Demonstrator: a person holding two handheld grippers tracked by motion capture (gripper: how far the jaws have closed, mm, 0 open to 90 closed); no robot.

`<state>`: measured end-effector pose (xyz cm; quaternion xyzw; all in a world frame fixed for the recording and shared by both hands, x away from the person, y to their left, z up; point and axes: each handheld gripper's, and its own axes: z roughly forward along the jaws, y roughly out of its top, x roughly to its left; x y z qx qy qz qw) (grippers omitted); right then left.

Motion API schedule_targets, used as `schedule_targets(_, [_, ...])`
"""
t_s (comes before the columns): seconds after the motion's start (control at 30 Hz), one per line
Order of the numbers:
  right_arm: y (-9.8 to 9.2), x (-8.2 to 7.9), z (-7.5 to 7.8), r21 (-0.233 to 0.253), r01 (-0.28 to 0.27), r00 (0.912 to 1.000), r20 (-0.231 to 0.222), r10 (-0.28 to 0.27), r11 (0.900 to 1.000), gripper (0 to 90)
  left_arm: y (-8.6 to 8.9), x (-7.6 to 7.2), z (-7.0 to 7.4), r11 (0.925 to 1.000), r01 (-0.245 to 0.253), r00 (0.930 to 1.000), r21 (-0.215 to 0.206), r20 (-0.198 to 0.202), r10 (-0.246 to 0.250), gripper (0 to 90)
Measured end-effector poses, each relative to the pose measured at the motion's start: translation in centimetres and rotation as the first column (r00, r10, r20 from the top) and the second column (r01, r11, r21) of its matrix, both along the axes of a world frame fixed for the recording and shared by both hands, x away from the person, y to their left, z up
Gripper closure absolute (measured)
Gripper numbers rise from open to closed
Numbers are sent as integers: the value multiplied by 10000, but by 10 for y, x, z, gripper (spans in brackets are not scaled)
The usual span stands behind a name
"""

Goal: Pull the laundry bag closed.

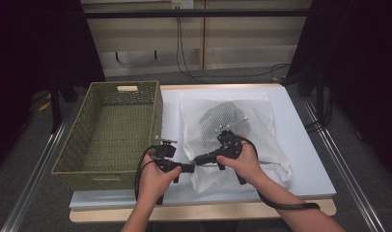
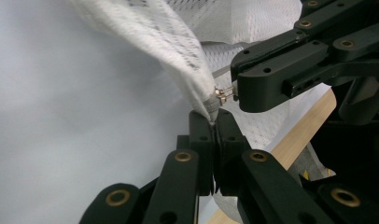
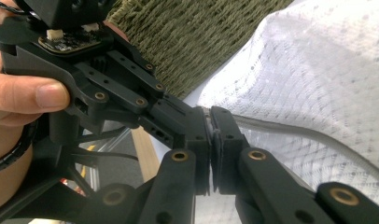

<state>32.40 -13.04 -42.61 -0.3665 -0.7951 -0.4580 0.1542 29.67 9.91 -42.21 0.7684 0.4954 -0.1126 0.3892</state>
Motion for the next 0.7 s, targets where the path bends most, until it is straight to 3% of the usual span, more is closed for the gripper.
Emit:
schedule_targets(0.03, [0,0,0,-103,81,10000,41,-81,9999,875,3,1,2,9999,144,9999,95,-7,-144,882])
schedule_targets(0.13, [-3,0,0,-13,281,9996,-65,-281,9996,876,8,0,6,9999,-119,9999,-72,-9,119,882])
schedule_targets(0.4, [-5,0,0,81,253,9995,-165,-251,9996,875,12,0,9,9998,154,9998,111,-119,-153,882])
schedule_targets(0.53, [-3,-2,2,51,244,9996,-172,-243,9997,875,15,0,10,10000,99,9995,-5,-310,-99,882])
schedule_targets(0.63, [0,-2,1,70,225,9996,-197,-224,9997,875,17,0,11,9997,158,9994,172,-312,-152,882])
schedule_targets(0.67, [1,-3,1,50,262,9995,-187,-261,9996,875,16,-1,12,10000,-31,9989,39,-468,32,882])
schedule_targets(0.7, [2,-3,1,53,227,9996,-139,-226,9997,875,18,0,12,9998,178,9987,132,-485,-172,882])
